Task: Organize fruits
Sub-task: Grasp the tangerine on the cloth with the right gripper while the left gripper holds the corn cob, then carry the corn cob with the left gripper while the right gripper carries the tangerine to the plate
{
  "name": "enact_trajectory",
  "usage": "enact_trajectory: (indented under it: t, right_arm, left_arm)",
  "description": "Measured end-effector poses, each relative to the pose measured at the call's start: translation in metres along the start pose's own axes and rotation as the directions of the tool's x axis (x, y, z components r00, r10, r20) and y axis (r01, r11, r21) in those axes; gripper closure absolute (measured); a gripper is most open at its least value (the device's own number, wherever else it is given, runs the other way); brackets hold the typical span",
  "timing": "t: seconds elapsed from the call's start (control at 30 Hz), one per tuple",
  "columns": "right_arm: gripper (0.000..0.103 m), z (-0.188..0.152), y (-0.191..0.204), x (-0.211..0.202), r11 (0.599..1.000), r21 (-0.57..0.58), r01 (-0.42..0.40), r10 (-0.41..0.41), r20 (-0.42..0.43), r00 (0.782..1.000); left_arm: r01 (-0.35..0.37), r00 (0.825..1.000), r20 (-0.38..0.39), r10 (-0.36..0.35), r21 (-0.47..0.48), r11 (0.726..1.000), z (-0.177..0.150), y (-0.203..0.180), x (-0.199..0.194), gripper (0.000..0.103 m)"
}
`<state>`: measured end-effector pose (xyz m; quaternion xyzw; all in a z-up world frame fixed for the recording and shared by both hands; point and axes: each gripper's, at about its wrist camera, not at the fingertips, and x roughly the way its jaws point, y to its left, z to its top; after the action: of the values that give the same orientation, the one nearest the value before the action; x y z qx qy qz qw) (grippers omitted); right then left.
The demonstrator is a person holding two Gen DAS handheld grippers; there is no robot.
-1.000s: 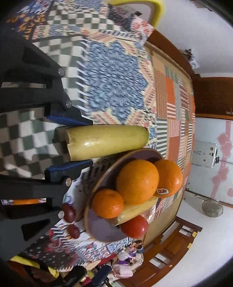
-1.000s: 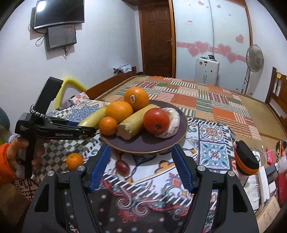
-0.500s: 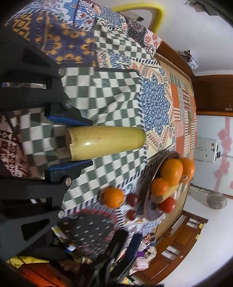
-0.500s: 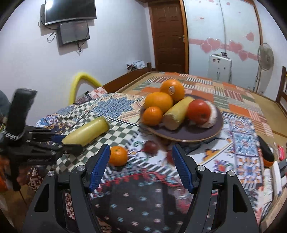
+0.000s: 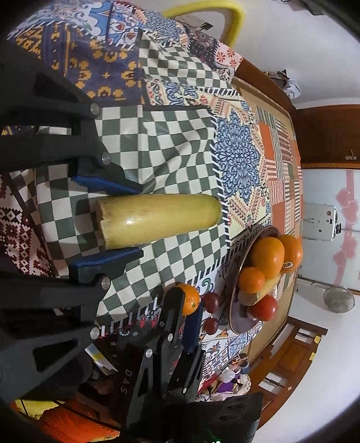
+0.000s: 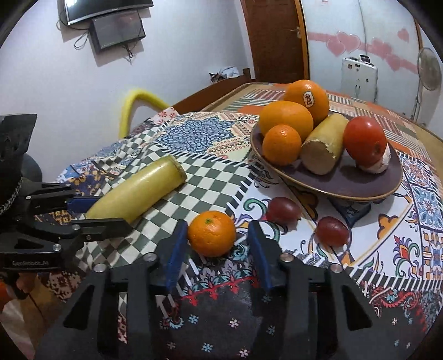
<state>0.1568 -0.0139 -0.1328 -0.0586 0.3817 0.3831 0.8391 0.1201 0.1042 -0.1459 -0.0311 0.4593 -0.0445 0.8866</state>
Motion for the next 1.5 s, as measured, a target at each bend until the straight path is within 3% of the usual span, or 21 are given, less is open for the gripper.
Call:
enact_trajectory:
  t: [0.07,0.3,0.63,0.7,0.77,0.87,1.17,1.5]
  right_arm:
    - [0.071,0.001,0.0,-0.002,1.0,-0.003,-0.005,0.005,0.002,1.0]
    - [0.071,0.0,-0.008,-0.016,1.0,0.01,0.007,-0.008,0.041,0.999]
    - [0.071,0.001,-0.045,-0.052,0.989,0.038,0.139,-0.143,0.111,0.983]
    - [0.071,0.002,-0.053,-0.055,0.986,0.055,0.156,-0.161,0.113,0.981]
    - [0.071,0.001,-0.062,-0.061,0.984,0.077,0.162,-0.17,0.117,0.979]
    - [0.071,-0.001,-0.069,-0.065,0.98,0.097,0.172,-0.183,0.12,0.976]
    - [0.071,0.0,-0.075,-0.082,0.975,0.101,0.196,-0.209,0.149,0.966]
    - [0.071,0.013,-0.079,-0.098,0.97,0.103,0.219,-0.235,0.195,0.952]
  left_arm:
    - [-0.001,1.0,0.007,0.001,0.001,1.0,0.006,0.001,-0.001,0.055]
    - [-0.002,1.0,-0.015,0.002,-0.005,1.0,0.024,0.005,0.017,0.054]
    - [0.014,0.998,-0.06,-0.016,-0.03,0.999,0.049,0.01,0.047,0.055]
    - [0.021,0.998,-0.064,-0.023,-0.032,0.999,0.051,0.009,0.05,0.056]
    - [0.015,0.998,-0.061,-0.016,-0.028,0.999,0.052,0.008,0.05,0.068]
    - [0.033,0.998,-0.06,-0.034,-0.03,0.999,0.053,0.007,0.047,0.069]
    - [0.008,0.999,0.049,-0.009,0.012,1.0,0.05,-0.01,0.0,0.069]
    - [0.068,0.981,0.178,-0.073,0.036,0.997,0.071,-0.033,-0.034,0.07]
